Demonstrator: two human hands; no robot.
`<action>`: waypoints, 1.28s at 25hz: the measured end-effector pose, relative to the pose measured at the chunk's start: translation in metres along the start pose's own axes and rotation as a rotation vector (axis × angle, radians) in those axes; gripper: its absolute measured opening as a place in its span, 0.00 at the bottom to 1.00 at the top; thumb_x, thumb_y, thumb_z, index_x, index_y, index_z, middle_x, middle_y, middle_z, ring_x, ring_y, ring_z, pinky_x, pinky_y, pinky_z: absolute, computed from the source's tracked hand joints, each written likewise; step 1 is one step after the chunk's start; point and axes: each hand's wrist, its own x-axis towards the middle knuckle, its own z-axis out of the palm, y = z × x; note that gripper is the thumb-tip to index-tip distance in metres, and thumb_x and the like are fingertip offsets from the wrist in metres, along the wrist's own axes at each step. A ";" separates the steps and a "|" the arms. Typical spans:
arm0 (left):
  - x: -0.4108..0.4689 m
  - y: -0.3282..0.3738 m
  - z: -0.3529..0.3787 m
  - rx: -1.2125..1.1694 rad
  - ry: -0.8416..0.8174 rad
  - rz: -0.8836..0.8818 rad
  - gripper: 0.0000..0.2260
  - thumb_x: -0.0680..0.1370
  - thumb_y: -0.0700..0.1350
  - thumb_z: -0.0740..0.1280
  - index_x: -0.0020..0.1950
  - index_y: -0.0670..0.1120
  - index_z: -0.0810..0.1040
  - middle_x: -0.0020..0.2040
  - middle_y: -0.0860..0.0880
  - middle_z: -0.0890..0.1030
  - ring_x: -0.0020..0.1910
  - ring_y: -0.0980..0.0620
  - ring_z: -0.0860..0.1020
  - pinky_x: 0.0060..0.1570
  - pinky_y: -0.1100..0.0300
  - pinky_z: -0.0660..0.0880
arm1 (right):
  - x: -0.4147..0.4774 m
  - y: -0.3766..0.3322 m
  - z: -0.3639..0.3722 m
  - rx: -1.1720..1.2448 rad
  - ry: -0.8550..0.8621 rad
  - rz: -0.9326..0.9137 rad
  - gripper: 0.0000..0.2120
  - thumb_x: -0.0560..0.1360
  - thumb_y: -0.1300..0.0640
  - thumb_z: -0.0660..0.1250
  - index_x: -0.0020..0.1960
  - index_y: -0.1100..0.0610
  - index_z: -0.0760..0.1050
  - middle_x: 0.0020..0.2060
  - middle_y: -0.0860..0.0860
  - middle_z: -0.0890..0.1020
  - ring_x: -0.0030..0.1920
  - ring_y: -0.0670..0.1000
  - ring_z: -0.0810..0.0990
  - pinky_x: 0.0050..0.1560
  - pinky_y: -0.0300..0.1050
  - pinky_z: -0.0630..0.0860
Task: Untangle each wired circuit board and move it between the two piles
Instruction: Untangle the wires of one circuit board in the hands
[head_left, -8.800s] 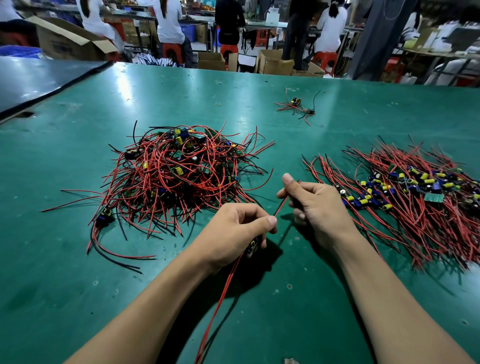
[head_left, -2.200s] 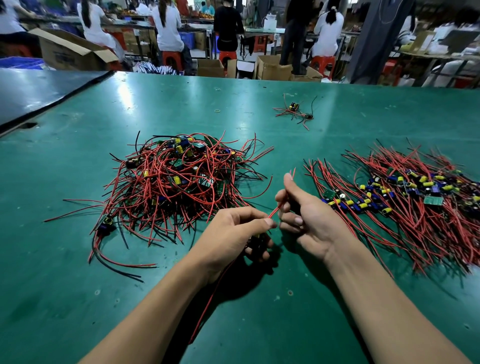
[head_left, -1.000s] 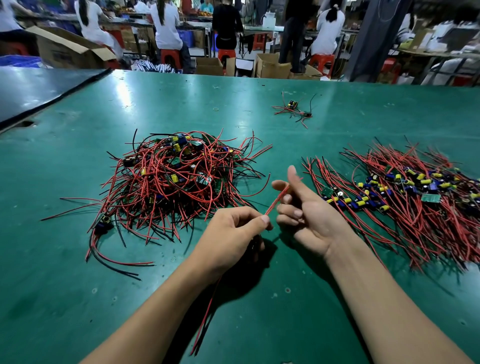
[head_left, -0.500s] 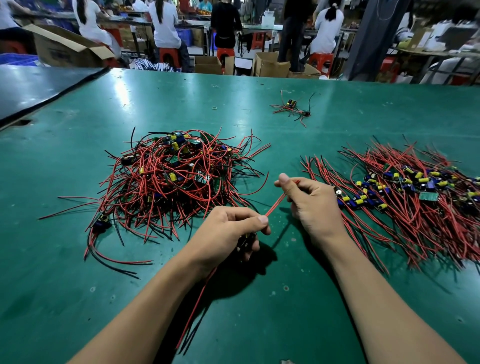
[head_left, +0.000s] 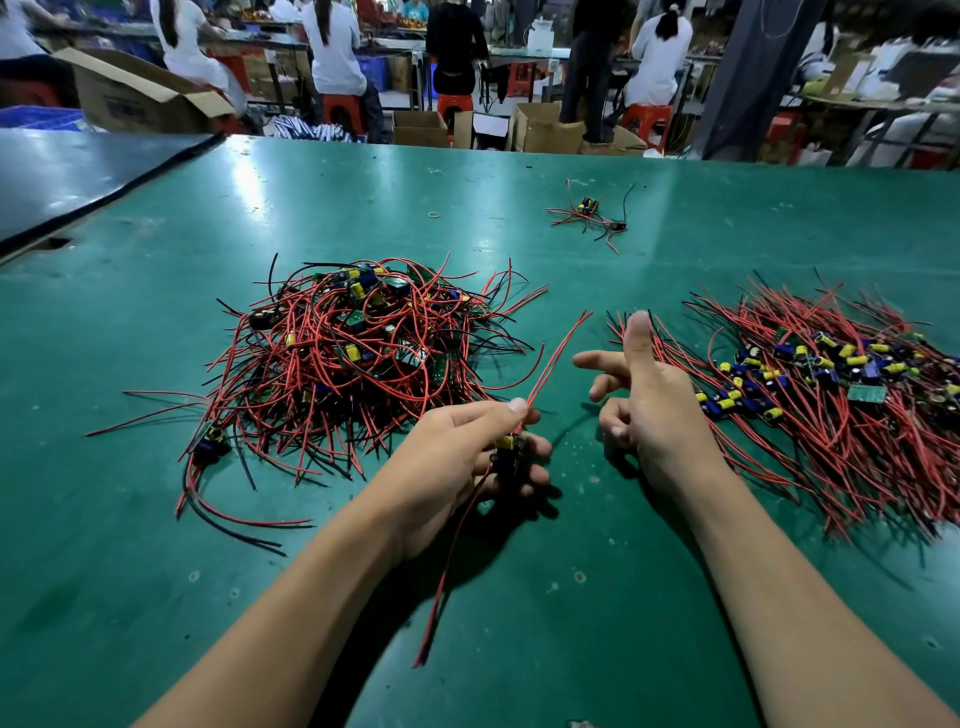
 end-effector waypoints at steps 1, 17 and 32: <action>0.000 0.002 -0.002 -0.043 -0.006 -0.006 0.09 0.80 0.40 0.64 0.55 0.36 0.77 0.44 0.39 0.84 0.37 0.45 0.83 0.40 0.56 0.81 | -0.001 0.001 0.002 -0.018 -0.018 -0.005 0.37 0.75 0.28 0.53 0.48 0.59 0.83 0.28 0.49 0.76 0.18 0.46 0.67 0.20 0.34 0.58; 0.008 0.004 -0.006 -0.277 0.109 0.230 0.11 0.80 0.43 0.63 0.61 0.44 0.75 0.61 0.52 0.82 0.43 0.55 0.82 0.36 0.60 0.81 | -0.042 0.011 0.042 -0.540 -0.334 -0.512 0.20 0.73 0.36 0.69 0.35 0.51 0.72 0.27 0.42 0.72 0.28 0.41 0.66 0.30 0.36 0.63; -0.001 0.011 -0.007 -0.170 -0.125 -0.083 0.18 0.74 0.57 0.65 0.37 0.43 0.82 0.34 0.48 0.78 0.27 0.53 0.75 0.26 0.64 0.72 | -0.038 -0.017 0.022 0.179 -0.686 0.233 0.20 0.73 0.45 0.66 0.29 0.56 0.78 0.23 0.48 0.65 0.22 0.43 0.59 0.22 0.33 0.54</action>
